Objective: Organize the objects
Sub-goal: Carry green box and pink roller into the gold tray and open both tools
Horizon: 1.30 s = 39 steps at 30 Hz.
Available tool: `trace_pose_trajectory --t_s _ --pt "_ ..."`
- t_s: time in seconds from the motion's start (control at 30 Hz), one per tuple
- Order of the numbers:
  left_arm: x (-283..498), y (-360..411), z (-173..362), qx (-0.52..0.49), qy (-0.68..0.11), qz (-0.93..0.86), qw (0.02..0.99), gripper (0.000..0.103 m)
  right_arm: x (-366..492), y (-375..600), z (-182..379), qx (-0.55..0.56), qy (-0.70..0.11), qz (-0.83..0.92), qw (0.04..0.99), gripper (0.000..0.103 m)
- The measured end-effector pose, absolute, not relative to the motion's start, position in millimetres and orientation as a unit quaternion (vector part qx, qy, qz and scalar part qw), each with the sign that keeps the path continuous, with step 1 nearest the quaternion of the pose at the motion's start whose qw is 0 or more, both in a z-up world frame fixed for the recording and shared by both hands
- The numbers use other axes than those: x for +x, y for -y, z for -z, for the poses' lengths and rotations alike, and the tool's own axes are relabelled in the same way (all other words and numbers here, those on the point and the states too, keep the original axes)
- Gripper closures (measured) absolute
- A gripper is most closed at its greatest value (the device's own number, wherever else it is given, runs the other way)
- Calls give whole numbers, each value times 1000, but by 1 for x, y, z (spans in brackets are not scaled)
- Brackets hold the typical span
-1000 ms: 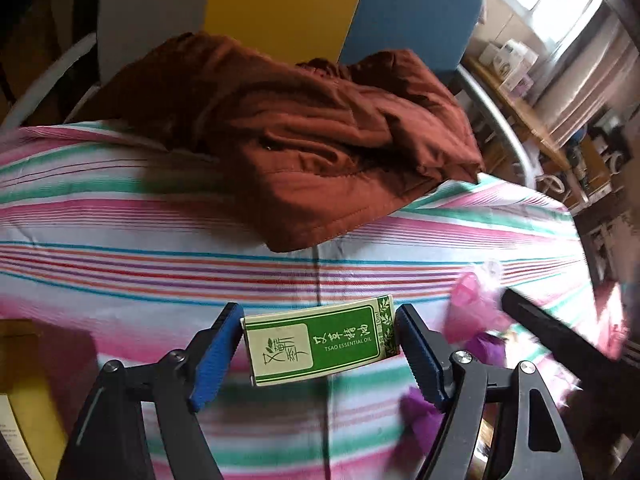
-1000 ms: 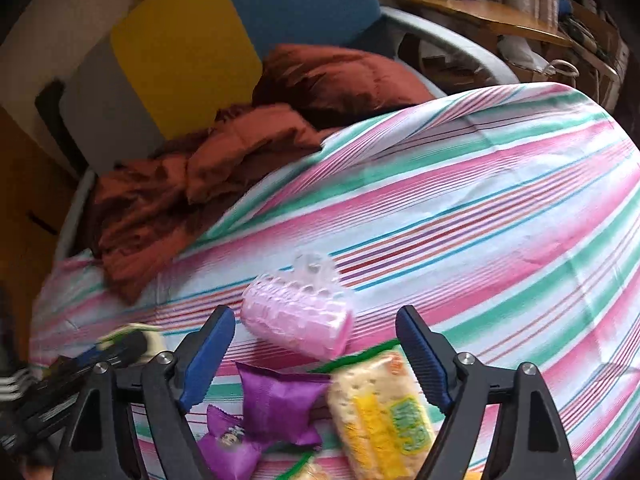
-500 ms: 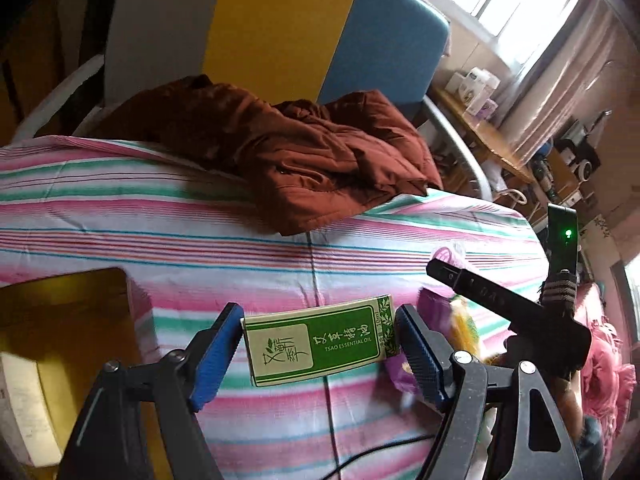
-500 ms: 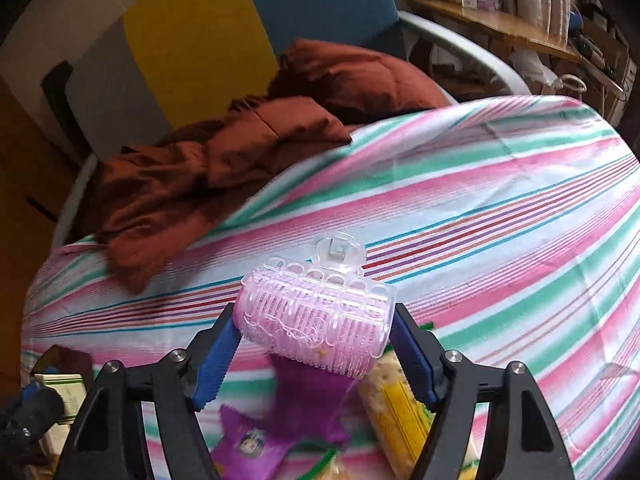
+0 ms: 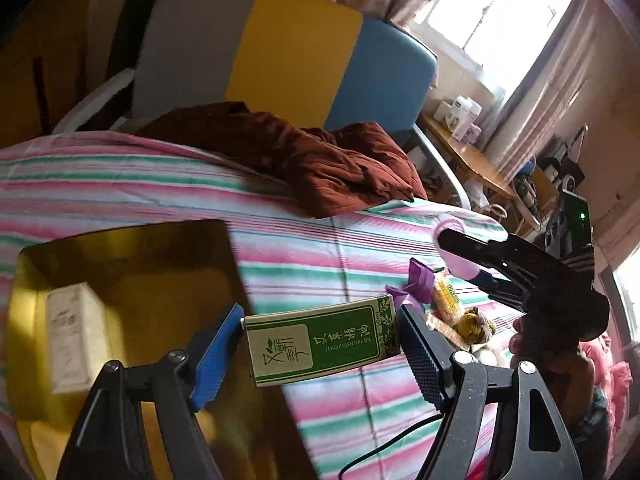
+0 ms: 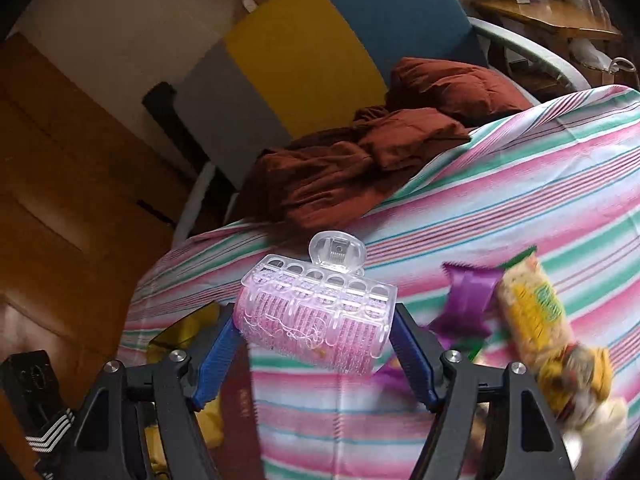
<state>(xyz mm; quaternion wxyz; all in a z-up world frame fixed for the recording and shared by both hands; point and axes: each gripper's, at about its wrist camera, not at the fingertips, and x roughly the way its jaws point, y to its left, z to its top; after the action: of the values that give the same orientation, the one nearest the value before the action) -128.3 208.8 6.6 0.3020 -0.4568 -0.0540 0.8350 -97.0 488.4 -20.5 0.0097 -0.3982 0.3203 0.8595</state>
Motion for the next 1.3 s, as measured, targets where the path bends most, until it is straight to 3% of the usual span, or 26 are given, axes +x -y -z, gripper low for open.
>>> trace_pose_trajectory --t_s 0.57,0.67,0.77,1.3 --pt "-93 -23 23 -439 115 -872 185 25 -132 -296 41 -496 -152 -850 -93 28" --pt "-93 -15 30 -439 113 -874 174 25 -158 -292 34 -483 -169 -856 -68 27" --pt "-93 -12 37 -442 105 -875 166 23 -177 -297 27 -468 -198 -860 -43 19" --pt "-74 -6 44 -444 95 -877 154 16 -113 -286 56 -495 -149 -855 -42 19"
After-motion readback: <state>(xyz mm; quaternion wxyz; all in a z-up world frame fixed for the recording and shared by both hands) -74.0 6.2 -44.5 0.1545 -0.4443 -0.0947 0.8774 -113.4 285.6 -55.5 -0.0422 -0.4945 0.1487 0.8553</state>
